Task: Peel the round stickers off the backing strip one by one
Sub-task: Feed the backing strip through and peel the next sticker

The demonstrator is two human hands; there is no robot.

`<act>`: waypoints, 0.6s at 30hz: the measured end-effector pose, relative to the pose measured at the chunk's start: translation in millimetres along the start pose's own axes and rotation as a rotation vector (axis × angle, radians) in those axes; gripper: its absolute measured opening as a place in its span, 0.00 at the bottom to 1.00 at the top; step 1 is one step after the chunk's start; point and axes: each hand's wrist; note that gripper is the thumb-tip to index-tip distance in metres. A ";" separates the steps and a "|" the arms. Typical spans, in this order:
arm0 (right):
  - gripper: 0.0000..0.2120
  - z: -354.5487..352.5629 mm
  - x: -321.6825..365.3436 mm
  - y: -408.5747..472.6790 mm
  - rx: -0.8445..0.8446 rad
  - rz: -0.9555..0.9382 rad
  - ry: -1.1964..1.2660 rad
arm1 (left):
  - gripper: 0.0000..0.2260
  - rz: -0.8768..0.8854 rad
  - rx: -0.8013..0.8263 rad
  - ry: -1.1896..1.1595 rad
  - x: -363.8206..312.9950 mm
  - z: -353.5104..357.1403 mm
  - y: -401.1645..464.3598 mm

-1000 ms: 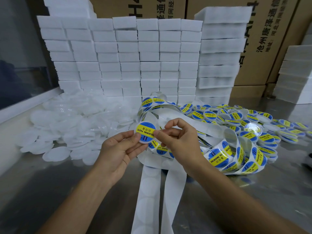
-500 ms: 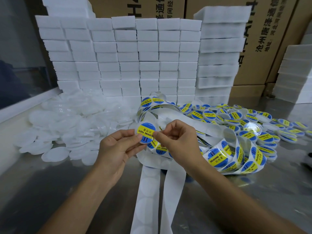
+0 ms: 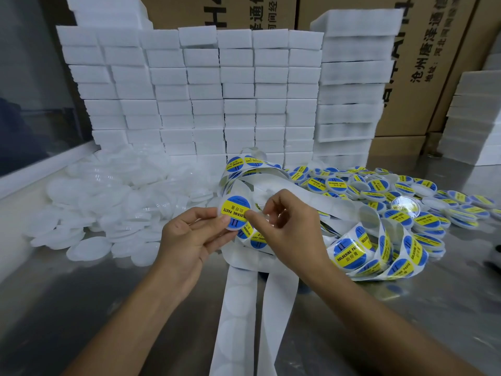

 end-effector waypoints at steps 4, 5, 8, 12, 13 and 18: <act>0.14 6.1 4.4 -5.7 0.065 -0.083 -0.008 | 0.15 -0.014 0.056 -0.083 -0.1 4.2 -0.8; 0.17 7.2 4.7 -6.7 0.084 -0.089 -0.008 | 0.15 -0.015 0.074 -0.100 -0.1 4.7 -1.3; 0.19 7.6 5.4 -7.4 0.113 -0.074 0.031 | 0.09 -0.012 0.121 -0.135 -0.7 4.4 -1.6; 0.10 7.9 5.3 -5.6 0.065 0.000 0.137 | 0.08 -0.041 0.150 -0.124 -0.4 3.5 -2.6; 0.07 6.9 4.7 -4.0 0.053 0.025 0.156 | 0.08 -0.049 0.161 -0.116 -0.2 3.7 -3.3; 0.12 4.8 5.7 -4.8 0.071 0.077 0.183 | 0.02 -0.011 0.209 -0.075 -0.6 6.2 -5.9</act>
Point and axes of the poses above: each hand's wrist, its own y-axis towards the middle knuckle, its own z-axis out of the palm, x = y × z, and after that the axes turned 15 degrees about y, right-handed
